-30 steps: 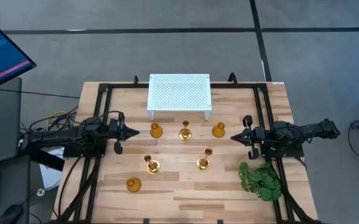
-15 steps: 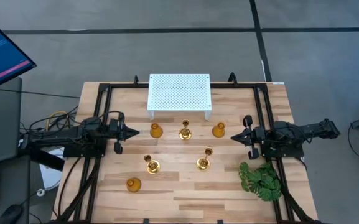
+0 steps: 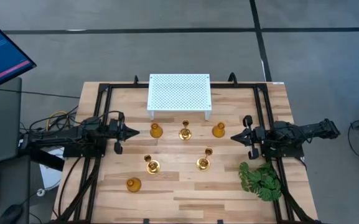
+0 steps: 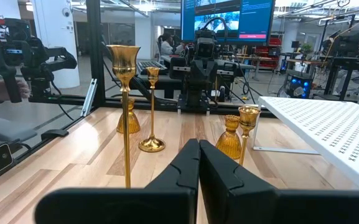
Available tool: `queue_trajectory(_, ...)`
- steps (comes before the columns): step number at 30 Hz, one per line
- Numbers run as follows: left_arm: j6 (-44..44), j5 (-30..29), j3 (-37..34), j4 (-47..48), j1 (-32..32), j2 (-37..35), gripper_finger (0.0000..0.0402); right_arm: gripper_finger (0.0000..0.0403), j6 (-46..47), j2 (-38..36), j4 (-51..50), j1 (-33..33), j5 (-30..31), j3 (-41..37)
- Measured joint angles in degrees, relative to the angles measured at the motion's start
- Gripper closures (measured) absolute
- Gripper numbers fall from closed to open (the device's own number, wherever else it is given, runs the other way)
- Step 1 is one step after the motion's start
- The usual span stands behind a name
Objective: Pick & Place candle stick holders
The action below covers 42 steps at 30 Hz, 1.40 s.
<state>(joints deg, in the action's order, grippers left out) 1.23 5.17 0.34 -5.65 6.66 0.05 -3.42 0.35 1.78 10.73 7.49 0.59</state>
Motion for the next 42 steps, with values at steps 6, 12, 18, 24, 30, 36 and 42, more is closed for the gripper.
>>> queue_trajectory(6, -0.01, 0.01, 0.0, -0.2, 0.01, 0.0, 0.0398, 0.0403, 0.02, -0.01, -0.02, 0.0, 0.0, 0.01)
queue_trajectory(12, -0.02, 0.02, 0.0, -0.42, 0.0, 0.0, 0.0398, 0.0403, 0.0, 0.0, -0.02, 0.0, 0.0, 0.0)
queue_trajectory(18, -0.01, 0.0, 0.0, -0.46, 0.0, 0.0, 0.0398, 0.0403, 0.0, -0.01, -0.01, 0.0, 0.0, 0.01)
queue_trajectory(24, -0.01, 0.01, 0.01, -0.83, 0.0, 0.0, 0.0398, 0.0403, 0.0, -0.01, -0.02, 0.01, 0.0, 0.01)
queue_trajectory(30, -0.02, 0.02, 0.02, -0.85, 0.0, 0.0, 0.0398, 0.0403, 0.0, -0.01, -0.02, -0.01, 0.0, -0.01)
queue_trajectory(36, 0.0, 0.02, 0.0, -0.85, 0.01, -0.01, 0.0398, 0.0403, 0.0, 0.0, -0.02, 0.01, 0.0, 0.0)
queue_trajectory(42, -0.02, 0.02, 0.0, -0.85, 0.02, 0.0, 0.0398, 0.0403, -0.02, 0.01, 0.6, -0.03, 0.04, -0.01)
